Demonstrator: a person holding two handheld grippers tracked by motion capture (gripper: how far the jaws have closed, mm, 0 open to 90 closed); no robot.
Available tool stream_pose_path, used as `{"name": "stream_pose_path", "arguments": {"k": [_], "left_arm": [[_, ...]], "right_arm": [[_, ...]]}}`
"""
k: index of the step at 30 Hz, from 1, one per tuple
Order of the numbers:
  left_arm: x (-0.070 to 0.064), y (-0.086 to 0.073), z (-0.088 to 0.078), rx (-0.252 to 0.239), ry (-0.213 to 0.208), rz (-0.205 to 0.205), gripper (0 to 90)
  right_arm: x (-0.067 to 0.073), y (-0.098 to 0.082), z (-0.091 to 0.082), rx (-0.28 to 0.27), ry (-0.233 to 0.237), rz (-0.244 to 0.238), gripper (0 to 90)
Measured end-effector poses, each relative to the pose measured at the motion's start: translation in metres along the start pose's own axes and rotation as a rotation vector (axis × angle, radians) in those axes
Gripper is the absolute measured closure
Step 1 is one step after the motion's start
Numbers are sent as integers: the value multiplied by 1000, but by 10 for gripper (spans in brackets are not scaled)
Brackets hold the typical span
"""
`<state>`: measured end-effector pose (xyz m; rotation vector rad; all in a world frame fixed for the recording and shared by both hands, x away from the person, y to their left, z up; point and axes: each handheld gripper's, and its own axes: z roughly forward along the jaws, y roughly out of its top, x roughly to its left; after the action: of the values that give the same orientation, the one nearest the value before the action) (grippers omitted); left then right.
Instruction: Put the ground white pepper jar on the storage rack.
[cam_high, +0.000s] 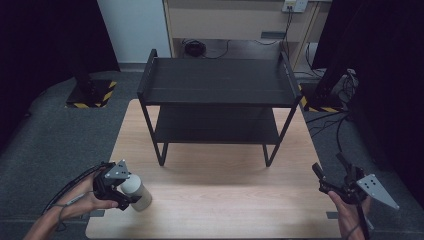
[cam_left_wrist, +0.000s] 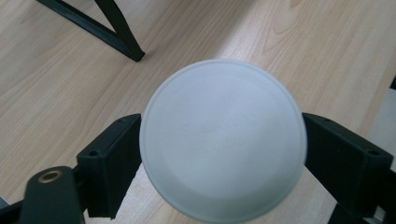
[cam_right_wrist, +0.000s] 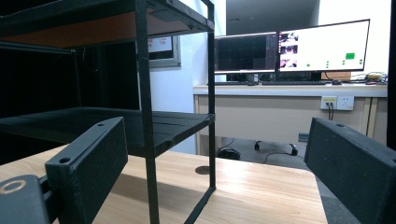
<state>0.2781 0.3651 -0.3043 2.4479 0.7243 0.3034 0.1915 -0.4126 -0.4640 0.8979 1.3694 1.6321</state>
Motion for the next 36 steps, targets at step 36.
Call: {"name": "stream_pose_path", "arguments": {"k": [36], "left_arm": [[6,107,-82,-133,-76,73,336]], "right_arm": [[-1,0,-1,-4,1,6,68]]}}
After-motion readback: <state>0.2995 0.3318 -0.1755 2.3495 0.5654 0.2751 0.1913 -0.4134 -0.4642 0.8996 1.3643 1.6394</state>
